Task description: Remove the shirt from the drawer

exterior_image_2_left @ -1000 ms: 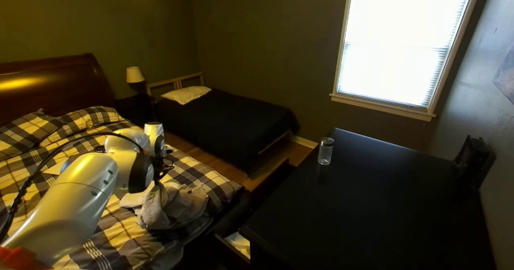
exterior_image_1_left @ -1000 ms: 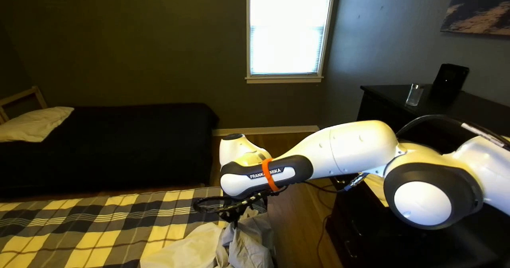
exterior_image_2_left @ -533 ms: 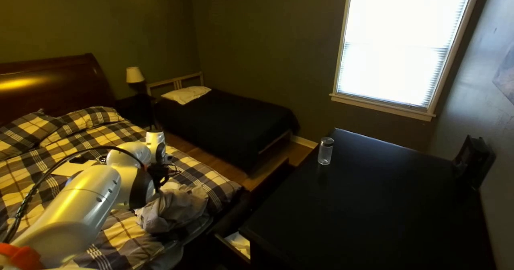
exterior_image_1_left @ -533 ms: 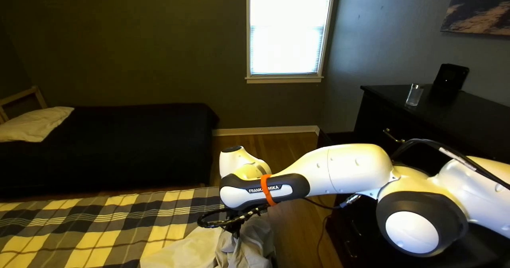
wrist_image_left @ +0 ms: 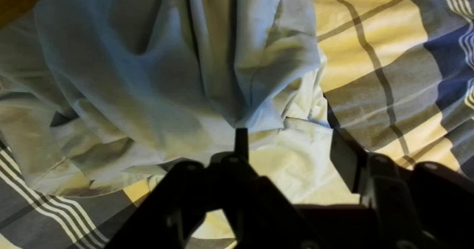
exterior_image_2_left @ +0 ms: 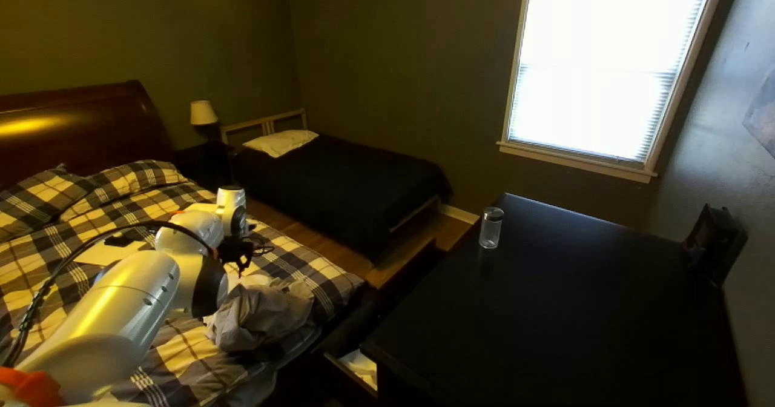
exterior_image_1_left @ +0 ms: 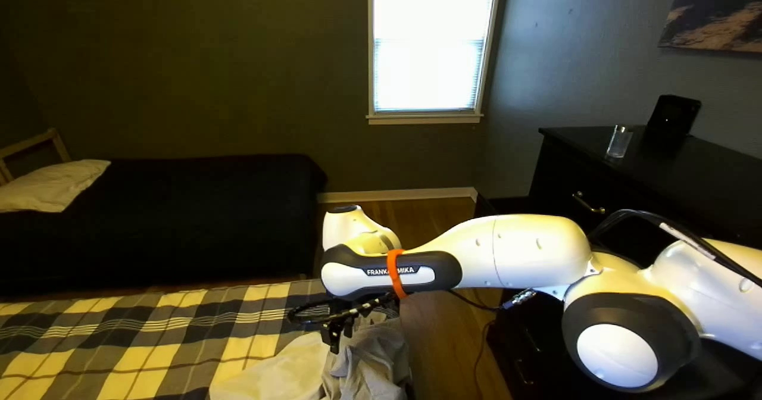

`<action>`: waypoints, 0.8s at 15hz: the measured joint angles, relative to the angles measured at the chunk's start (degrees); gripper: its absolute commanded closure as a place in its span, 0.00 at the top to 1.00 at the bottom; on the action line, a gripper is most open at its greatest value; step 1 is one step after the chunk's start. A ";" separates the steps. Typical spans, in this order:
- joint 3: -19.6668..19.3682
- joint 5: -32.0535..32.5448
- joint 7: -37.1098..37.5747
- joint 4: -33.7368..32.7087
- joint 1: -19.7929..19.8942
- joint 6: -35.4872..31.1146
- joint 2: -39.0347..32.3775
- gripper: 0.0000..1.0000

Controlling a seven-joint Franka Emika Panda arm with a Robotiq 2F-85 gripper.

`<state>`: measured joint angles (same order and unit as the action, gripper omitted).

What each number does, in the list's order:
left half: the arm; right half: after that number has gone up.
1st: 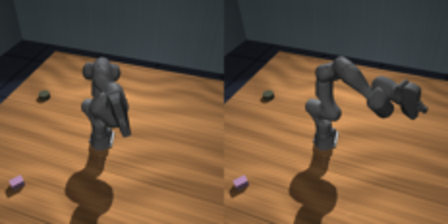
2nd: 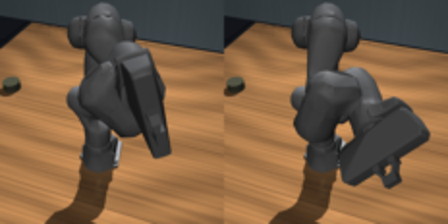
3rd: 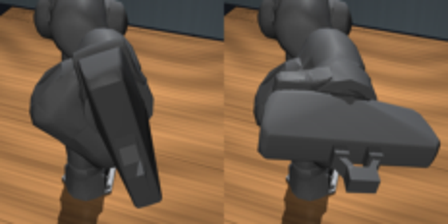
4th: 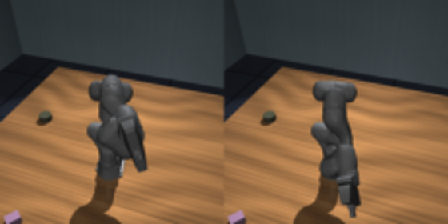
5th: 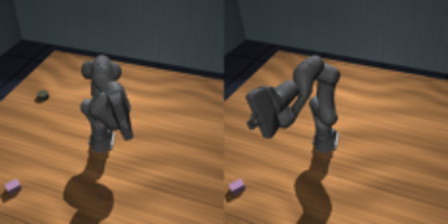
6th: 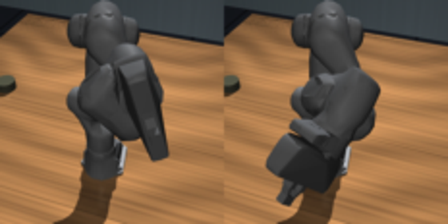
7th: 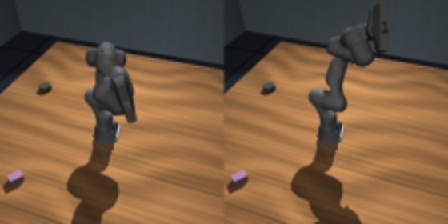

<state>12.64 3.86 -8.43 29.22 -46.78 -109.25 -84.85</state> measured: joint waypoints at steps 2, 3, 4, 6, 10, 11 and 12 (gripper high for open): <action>0.09 -1.35 -0.12 -2.58 -0.43 3.01 0.05 1.00; 0.09 -2.03 0.07 -3.86 -0.60 4.79 0.13 1.00; 0.08 -2.82 0.85 -4.26 -0.63 6.47 0.70 1.00; -0.09 -3.75 3.79 -4.24 -0.54 10.82 2.72 1.00; -0.35 -5.44 8.13 -4.22 0.09 23.89 8.54 1.00; -0.60 -5.44 9.11 -4.17 0.24 28.22 10.17 1.00; -0.90 -5.44 10.03 -4.08 0.32 32.17 11.60 1.00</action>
<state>11.74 -1.58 1.60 25.14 -46.45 -77.07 -73.25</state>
